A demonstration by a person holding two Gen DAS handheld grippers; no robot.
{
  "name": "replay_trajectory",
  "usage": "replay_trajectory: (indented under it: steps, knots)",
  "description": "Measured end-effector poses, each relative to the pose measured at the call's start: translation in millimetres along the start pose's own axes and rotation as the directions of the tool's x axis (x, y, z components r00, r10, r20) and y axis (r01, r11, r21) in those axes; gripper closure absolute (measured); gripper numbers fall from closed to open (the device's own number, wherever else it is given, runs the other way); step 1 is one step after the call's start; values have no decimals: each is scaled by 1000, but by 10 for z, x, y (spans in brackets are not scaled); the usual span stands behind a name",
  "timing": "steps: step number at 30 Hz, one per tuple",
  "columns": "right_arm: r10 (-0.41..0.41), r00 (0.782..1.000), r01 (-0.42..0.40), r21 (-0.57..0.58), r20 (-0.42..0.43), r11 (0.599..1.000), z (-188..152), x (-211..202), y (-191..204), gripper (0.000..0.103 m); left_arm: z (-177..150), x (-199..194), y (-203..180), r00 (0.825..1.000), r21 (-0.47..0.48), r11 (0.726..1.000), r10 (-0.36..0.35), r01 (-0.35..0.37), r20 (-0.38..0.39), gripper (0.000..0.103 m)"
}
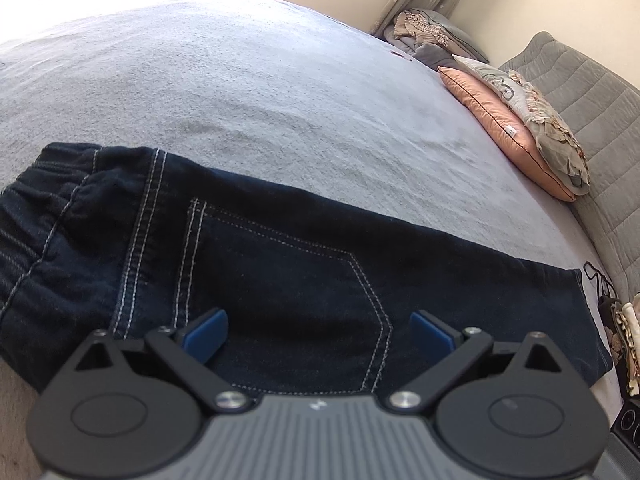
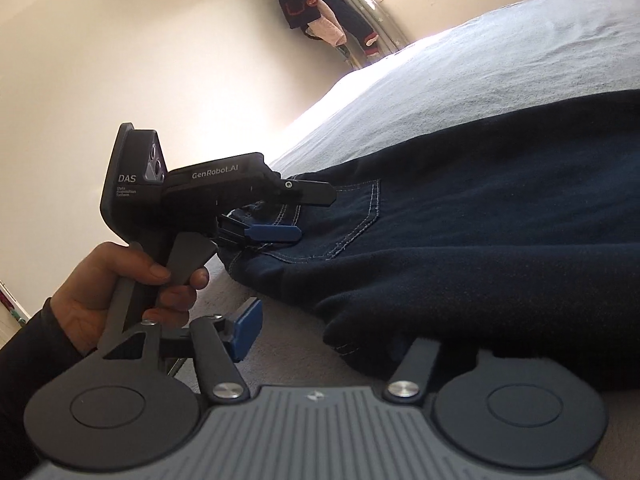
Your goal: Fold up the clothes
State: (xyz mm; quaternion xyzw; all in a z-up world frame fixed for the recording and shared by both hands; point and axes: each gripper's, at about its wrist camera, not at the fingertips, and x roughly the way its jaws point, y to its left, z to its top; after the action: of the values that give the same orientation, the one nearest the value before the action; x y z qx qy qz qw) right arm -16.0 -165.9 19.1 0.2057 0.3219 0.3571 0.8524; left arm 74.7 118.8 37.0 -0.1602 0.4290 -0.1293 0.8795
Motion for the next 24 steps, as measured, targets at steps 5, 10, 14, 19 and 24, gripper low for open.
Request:
replay_trajectory:
  steps: [5,10,14,19,24]
  knots:
    - [-43,997,43,-8,-58,999,55,-73,-29,86,-65,-222,40,1000,19,1000,-5,5,19,7]
    - [-49,991,52,14,-128,999,85,-54,-26,86,-201,-436,-3,998,22,998,-59,58,38,7]
    - [-36,988,42,31,-153,999,98,-92,-88,86,-421,-342,-163,989,19,988,-151,151,0,7]
    - [-70,982,70,-5,-174,998,83,-90,2,85,-527,-113,-150,993,15,993,-114,114,-33,11]
    - [-88,972,87,-13,-220,996,26,-147,-9,102,-497,-118,-59,991,-43,991,-128,126,-33,17]
